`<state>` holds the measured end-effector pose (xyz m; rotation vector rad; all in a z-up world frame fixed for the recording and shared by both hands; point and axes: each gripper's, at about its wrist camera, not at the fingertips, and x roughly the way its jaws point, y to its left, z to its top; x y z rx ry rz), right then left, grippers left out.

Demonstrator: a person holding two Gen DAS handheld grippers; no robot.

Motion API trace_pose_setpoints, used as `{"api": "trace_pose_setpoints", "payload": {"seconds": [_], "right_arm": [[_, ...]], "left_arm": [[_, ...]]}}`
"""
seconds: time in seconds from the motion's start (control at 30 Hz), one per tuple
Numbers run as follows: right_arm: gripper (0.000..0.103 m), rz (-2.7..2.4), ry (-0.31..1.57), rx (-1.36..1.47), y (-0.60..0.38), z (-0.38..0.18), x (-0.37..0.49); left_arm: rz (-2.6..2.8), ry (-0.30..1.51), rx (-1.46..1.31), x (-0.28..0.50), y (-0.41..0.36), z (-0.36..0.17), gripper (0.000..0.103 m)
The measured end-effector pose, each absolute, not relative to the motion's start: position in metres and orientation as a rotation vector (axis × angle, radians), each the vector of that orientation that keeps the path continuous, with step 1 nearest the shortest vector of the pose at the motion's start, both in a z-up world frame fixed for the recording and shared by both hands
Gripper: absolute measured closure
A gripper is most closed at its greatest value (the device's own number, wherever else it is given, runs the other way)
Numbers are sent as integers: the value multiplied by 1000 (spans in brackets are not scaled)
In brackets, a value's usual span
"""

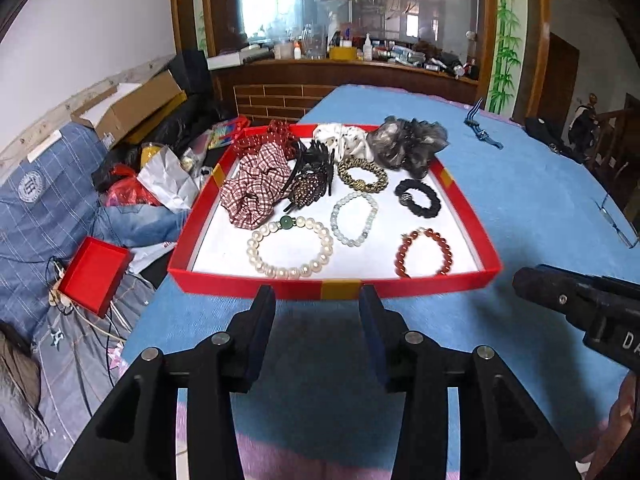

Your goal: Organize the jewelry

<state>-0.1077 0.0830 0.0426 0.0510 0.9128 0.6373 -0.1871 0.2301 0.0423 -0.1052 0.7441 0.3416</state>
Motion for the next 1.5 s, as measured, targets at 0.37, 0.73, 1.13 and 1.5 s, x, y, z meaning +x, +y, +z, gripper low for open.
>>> {"api": "trace_pose_setpoints", "payload": {"seconds": [0.37,0.73,1.13,1.5], "right_arm": [[42,523,771,-14,63,62,-196],[14,427,635,-95,64,70,-207],[8,416,619,-141,73,71,-215],[8,424,635,-162,80,66,-218]], "left_arm": [[450,505,-50,-258,203,77,14],[587,540,-91,-254,226,77,0],[681,598,-31,-267,237,58,0],[672,544,-7,-276,228,65,0]]}}
